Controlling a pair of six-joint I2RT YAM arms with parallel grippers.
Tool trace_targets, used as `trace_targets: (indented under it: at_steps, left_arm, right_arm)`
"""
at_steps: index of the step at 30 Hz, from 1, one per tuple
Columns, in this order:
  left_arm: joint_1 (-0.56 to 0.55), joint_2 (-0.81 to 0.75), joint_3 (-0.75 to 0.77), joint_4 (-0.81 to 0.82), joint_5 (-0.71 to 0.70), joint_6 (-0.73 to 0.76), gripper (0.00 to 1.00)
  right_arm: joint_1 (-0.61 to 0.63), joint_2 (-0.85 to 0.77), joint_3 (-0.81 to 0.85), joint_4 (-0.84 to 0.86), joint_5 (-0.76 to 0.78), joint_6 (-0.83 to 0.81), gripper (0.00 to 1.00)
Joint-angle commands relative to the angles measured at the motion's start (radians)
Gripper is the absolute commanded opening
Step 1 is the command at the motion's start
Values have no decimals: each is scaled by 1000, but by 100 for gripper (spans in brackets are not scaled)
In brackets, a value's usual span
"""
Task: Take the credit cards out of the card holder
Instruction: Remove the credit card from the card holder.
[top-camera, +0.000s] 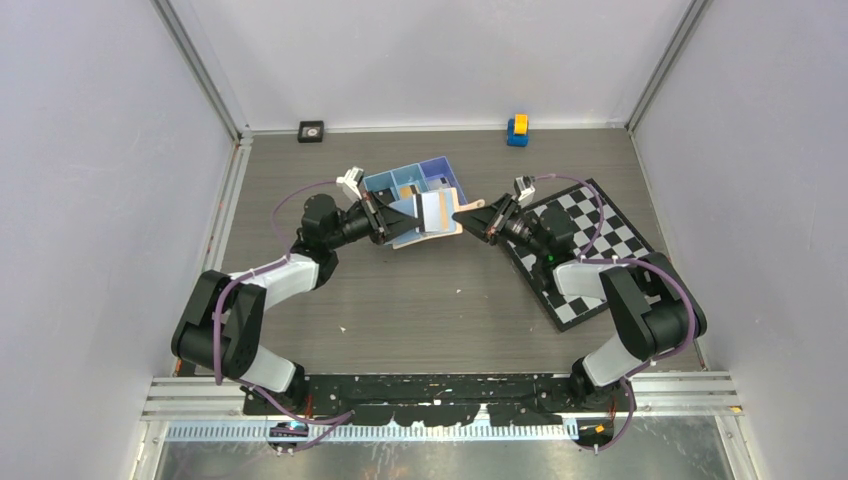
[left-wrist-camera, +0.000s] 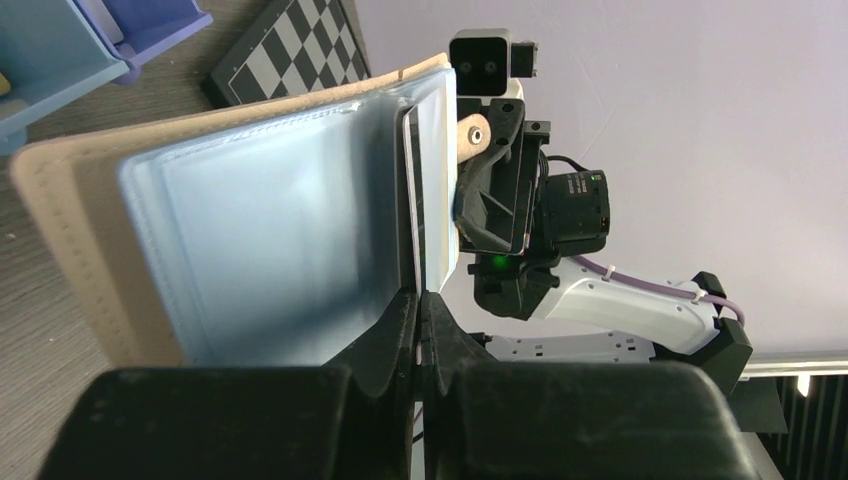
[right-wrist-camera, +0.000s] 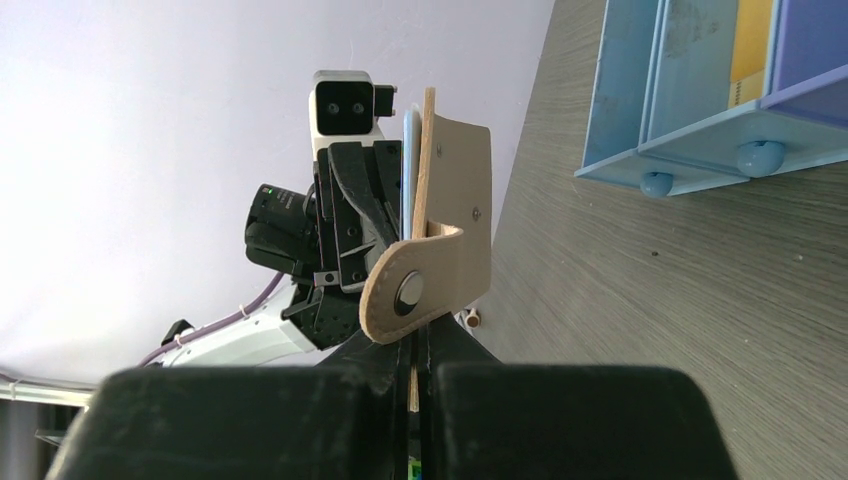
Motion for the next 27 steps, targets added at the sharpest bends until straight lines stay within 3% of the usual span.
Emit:
trace_targets:
  at_steps: [1,8,19,25,27]
  left_arm:
    - [22,-37,-11,25,-18,9,2]
    - [25,-51,-8,-19,-30,29,0]
    - [39,-188,0,-300,-163,188,0]
    - [17,-198,14,-347,-214,228,0]
    - [10,-187,27,-374,-255,247,0]
  right_arm:
    - [-21,-64,-12,77,10,8,1]
    - [-37,-70,-20,44,25,-6,0]
    - [-84,-195,-28,-356,167,-161,0]
    - [-116,-334,-23,-504,194,-214,0]
    - [-123,-407,-13,-623,234,-253,1]
